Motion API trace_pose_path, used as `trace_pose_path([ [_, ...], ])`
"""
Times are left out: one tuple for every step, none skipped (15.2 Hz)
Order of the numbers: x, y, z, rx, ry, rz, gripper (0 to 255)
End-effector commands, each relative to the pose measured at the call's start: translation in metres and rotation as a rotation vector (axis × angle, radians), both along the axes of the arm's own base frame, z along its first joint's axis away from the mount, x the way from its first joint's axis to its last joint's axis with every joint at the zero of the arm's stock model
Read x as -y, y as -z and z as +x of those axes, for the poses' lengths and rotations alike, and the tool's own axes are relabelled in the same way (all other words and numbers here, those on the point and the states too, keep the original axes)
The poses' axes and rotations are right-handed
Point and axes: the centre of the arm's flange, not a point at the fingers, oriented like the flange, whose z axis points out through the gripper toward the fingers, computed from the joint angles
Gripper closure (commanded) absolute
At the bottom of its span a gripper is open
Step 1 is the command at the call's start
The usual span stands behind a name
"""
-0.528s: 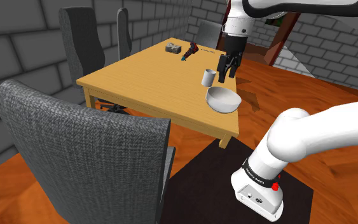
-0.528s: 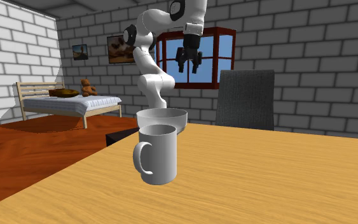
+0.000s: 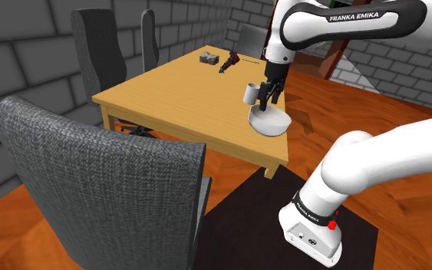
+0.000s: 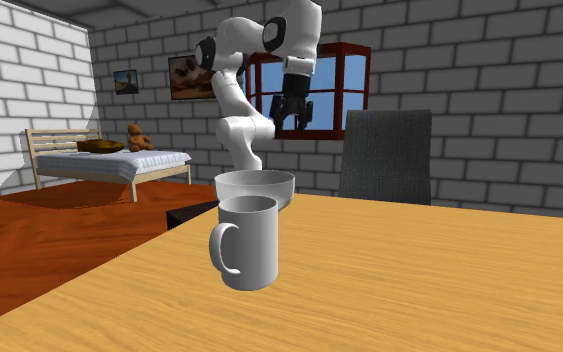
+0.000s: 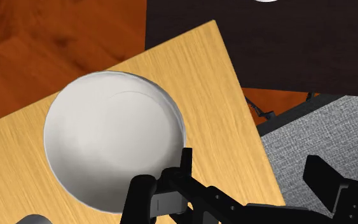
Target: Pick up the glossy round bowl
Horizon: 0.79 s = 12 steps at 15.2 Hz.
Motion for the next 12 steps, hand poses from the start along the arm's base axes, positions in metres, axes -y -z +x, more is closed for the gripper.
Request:
trace_pose_path([
  [0.012, 0.023, 0.005, 0.007, -0.005, -0.011, 0],
  [0.019, 0.034, 0.008, 0.010, -0.006, -0.016, 0],
  [0.025, 0.044, 0.011, 0.012, -0.008, -0.021, 0],
  [0.032, 0.055, 0.014, 0.015, -0.010, -0.026, 0],
  [0.039, 0.065, 0.017, 0.017, -0.011, -0.031, 0],
  [0.046, 0.075, 0.021, 0.020, -0.013, -0.036, 0],
  [0.052, 0.085, 0.024, 0.022, -0.015, -0.041, 0],
  [0.055, 0.090, 0.025, 0.023, -0.016, -0.043, 0],
  [0.055, 0.095, 0.025, 0.023, -0.016, -0.043, 0],
  [0.055, 0.100, 0.025, 0.023, -0.016, -0.043, 0],
  [0.055, 0.106, 0.025, 0.023, -0.016, -0.043, 0],
  [0.055, 0.111, 0.025, 0.023, -0.016, -0.043, 0],
])
